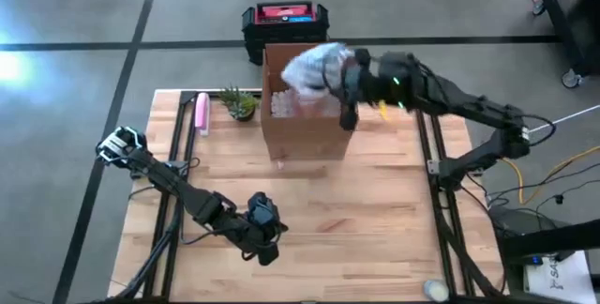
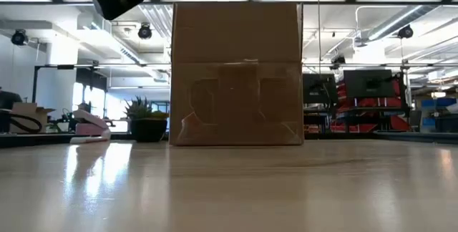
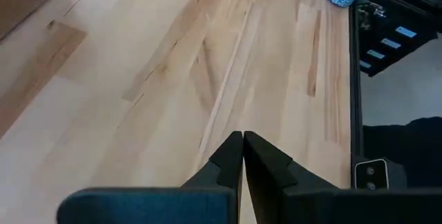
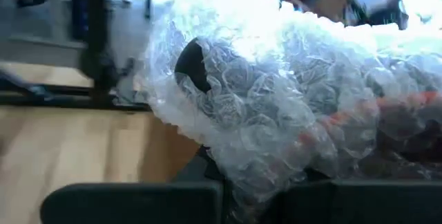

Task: Wrap mug
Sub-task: Put the wrapped black mug into the box

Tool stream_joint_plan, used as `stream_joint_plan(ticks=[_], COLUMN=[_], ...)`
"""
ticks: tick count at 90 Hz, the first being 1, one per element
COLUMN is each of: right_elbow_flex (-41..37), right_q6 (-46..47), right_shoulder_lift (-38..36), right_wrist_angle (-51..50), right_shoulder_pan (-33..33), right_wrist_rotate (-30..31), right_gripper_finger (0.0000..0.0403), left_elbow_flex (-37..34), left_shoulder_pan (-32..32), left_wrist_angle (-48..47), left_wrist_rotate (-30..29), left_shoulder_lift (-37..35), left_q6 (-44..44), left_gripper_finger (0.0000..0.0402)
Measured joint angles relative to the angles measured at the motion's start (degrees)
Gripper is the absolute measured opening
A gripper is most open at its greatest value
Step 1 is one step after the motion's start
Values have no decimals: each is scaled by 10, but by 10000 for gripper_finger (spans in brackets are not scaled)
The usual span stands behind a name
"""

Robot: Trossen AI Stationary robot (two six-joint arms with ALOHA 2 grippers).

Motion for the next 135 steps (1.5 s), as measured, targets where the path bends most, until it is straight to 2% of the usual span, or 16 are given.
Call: stream_joint_plan(ticks=[11,26,46,69,89,113,135], right_elbow_flex=[32,115,232,269,273,273,273], right_q6=[74,90,63,37,37,28,22], right_shoulder_lift=[66,163,288,362,375,391,421], right_wrist_angle=[-49,-150,-303,-325,-328,-323,-320], right_shoulder_pan=[-69,-92,-90,-88,-89,-84,-75], right_wrist_rotate=[-78,-96,-111,-115,-116,-119,-105], right_gripper_finger=[9,9,11,13,16,68,156], left_elbow_flex=[0,0,0,0,-1,-1,-1], left_shoulder_pan=[0,0,0,0,0,0,0], left_wrist_angle=[0,0,0,-2,-4,-3,-1], left_wrist_rotate=[0,0,0,0,0,0,0], left_shoulder_lift=[0,0,0,3,4,4,4], left_q6=[0,3,5,5,5,5,3], left_gripper_finger=[0,0,0,0,0,0,0])
